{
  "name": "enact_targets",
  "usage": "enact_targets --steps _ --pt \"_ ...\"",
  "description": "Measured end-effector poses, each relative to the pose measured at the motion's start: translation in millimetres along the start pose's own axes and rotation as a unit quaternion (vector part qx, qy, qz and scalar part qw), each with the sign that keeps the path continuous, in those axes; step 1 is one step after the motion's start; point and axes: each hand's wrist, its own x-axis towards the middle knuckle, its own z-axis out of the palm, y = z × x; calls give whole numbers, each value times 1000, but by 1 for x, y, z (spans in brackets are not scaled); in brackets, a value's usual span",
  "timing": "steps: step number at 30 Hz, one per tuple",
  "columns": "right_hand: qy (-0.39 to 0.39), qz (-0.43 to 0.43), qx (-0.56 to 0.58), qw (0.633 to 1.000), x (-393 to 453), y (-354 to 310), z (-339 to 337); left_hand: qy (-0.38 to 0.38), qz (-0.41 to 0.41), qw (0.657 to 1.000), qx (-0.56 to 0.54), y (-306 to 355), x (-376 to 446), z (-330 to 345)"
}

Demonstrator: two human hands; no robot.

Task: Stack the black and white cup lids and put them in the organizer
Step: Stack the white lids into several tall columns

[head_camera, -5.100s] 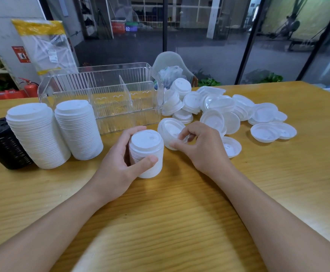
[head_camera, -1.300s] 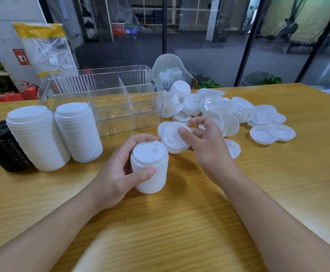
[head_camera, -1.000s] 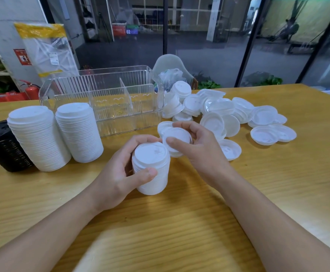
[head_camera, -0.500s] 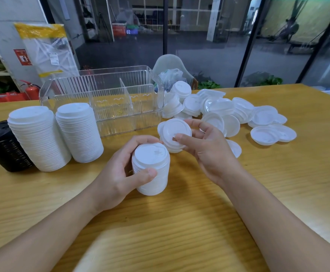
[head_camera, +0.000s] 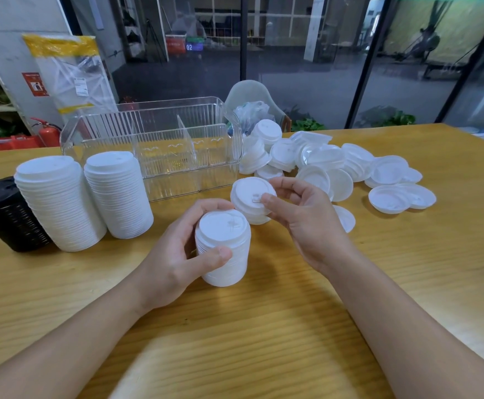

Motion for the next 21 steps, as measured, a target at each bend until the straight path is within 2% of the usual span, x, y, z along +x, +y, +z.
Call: enact_targets --steps 9,14,17,19,21 --pt "-39 -28 -62 997 -13 -8 11 -7 -7 1000 -1 -1 0 0" --pt "0 -88 -161 983 -11 -6 12 -11 -10 1000 3 -1 0 0" --pt "29 -110 -142 983 -9 -11 6 -14 -32 999 -4 -1 -1 -2" --pt "-1 -104 -91 990 -9 -14 1 -10 -51 999 -14 -1 -2 -2" --pt "-88 -74 -49 992 -12 -17 0 0 -64 998 -27 -2 -2 -3"
